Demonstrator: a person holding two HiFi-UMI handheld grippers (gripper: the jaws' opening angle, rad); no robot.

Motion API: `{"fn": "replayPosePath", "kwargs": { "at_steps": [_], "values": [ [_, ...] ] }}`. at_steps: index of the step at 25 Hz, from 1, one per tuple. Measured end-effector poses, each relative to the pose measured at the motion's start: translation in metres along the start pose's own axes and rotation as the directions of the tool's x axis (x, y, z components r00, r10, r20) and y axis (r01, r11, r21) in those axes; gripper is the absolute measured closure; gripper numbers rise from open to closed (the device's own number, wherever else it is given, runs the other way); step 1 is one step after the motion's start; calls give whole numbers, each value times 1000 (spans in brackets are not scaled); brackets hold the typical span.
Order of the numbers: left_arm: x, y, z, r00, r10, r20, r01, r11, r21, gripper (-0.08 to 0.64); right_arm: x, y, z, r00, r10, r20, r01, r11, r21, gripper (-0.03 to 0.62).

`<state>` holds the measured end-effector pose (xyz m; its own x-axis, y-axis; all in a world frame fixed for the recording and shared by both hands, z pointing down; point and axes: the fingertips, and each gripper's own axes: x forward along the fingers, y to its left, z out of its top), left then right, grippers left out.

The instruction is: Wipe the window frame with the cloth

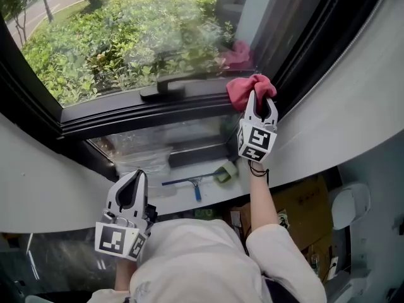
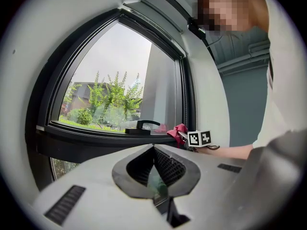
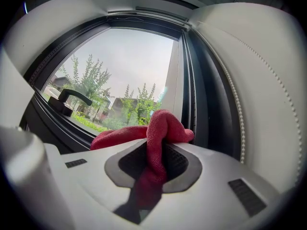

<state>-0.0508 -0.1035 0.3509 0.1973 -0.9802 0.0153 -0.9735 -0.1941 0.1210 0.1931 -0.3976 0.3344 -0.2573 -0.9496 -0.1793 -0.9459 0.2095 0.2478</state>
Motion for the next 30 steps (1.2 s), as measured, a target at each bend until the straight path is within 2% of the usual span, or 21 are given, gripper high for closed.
{"fn": "replayPosePath", "kwargs": {
  "at_steps": [16,30],
  "values": [
    [-4,9,2,1000,-7,2,7,1000,0,552,-4,14,4,1000,-8,10,8,1000,3,509],
    [-1,11,1,1000,-1,3,1,1000,-6,552,-7,32,9,1000,18,23,-18,1000,10,509]
  ]
}}
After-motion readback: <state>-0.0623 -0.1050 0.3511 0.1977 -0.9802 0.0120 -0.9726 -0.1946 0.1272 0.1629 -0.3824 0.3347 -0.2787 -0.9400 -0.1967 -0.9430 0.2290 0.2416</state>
